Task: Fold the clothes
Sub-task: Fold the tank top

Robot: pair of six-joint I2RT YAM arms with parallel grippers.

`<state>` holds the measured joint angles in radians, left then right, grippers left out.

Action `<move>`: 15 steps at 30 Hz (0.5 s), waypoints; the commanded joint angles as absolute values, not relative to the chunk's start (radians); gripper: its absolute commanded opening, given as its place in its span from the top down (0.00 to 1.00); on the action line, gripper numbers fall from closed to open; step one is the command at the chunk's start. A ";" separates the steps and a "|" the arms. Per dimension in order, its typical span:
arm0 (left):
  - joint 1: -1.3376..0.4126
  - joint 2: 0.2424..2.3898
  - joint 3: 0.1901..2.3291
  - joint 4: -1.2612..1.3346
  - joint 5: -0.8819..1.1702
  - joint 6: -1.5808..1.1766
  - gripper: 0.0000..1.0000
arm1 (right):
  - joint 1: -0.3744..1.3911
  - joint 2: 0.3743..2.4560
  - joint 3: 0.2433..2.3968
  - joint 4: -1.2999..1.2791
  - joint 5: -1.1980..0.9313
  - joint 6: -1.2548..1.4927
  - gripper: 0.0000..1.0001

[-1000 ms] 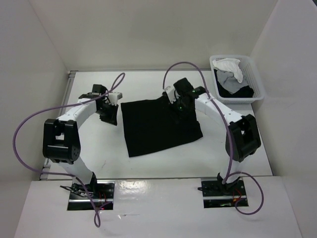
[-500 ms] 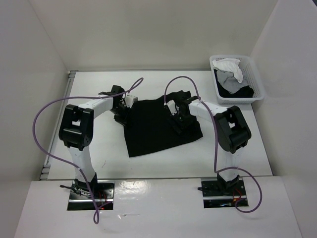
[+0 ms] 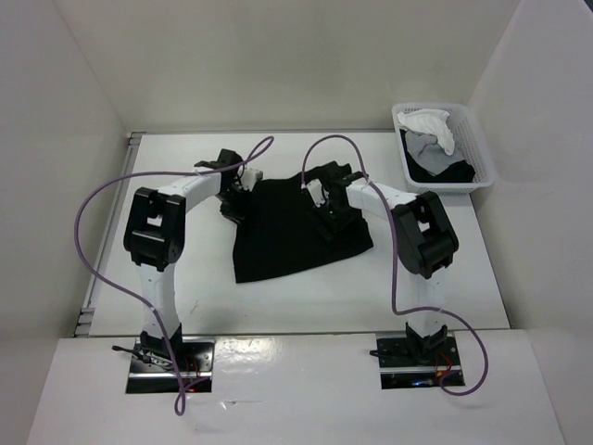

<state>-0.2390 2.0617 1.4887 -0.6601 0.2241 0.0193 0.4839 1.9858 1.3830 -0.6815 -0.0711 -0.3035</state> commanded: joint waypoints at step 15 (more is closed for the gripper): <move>-0.106 2.319 1.896 -0.739 0.103 -0.021 0.78 | 0.511 2.140 1.551 -0.709 -0.137 -0.247 0.15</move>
